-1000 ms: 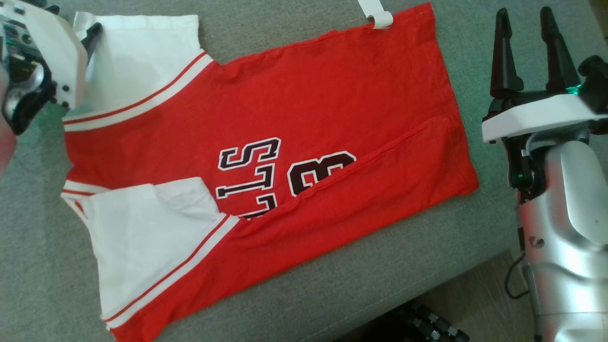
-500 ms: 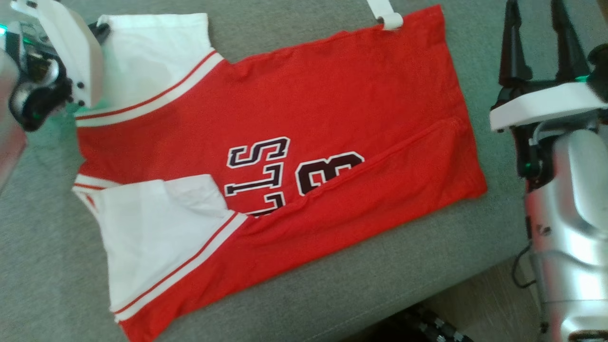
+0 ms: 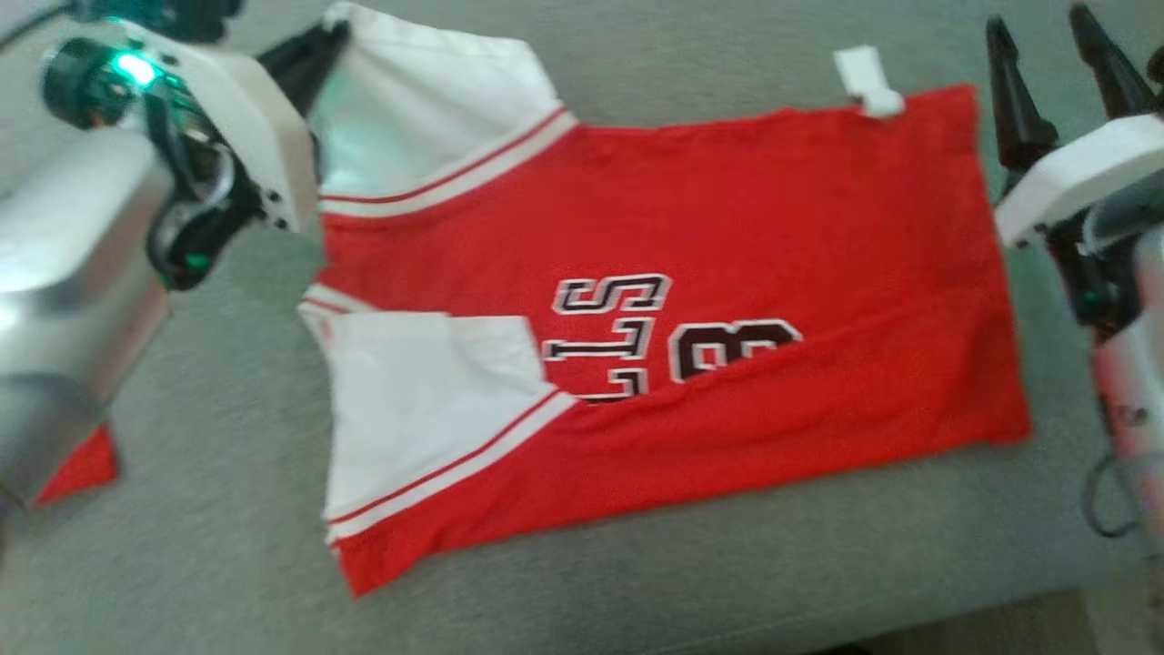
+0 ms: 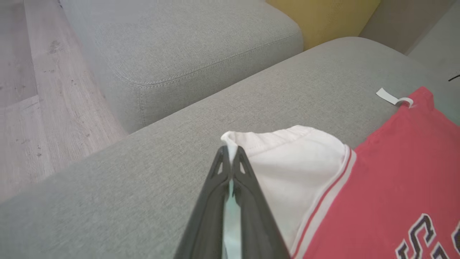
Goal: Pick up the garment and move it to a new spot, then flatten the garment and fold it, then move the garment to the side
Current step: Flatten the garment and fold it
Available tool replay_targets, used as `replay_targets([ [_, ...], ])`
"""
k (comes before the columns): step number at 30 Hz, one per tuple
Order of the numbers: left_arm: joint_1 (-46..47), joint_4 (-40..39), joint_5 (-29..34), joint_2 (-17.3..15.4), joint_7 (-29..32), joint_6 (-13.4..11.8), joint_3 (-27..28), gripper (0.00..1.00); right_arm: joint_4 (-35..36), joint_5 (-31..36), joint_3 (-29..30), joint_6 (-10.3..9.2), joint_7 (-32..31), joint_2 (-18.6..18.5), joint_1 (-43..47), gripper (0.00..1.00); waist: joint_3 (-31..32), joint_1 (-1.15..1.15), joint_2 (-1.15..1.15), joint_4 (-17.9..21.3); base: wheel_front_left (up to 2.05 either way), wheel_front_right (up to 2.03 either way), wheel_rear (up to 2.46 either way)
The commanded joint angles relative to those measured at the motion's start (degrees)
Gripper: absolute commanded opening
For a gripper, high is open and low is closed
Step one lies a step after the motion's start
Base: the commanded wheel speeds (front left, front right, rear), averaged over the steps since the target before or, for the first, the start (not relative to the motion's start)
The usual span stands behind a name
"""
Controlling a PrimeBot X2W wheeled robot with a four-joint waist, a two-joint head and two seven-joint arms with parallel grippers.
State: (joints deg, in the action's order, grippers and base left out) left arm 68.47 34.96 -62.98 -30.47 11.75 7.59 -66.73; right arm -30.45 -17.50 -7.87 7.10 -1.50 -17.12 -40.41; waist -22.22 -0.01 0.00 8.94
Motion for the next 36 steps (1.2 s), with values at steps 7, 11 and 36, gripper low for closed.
replay_targets([
  [7, -1.4, -7.4, -3.2, -1.5, -1.8, -0.1, -0.2, 0.0, -7.5, -8.6, -6.5, 0.39, -10.3, -9.3, -3.1, 1.0, 1.9, 0.01, 0.0, -9.1, 0.0, 0.0, 0.0],
  [11, -1.9, -11.1, -3.0, -2.7, -1.5, -0.1, -1.5, 0.0, -12.3, -9.9, -9.4, 0.39, -13.3, -12.1, -4.5, 1.0, 1.5, 0.01, 0.0, -10.6, 0.0, 0.0, 0.0],
  [36, 0.1, -14.1, -3.4, -4.3, -0.6, -1.9, -0.6, 0.0, -20.9, -21.3, -24.0, 0.39, -16.2, -15.0, -11.5, 0.0, -2.2, 0.01, 0.0, -10.2, 0.0, 0.0, 0.0],
])
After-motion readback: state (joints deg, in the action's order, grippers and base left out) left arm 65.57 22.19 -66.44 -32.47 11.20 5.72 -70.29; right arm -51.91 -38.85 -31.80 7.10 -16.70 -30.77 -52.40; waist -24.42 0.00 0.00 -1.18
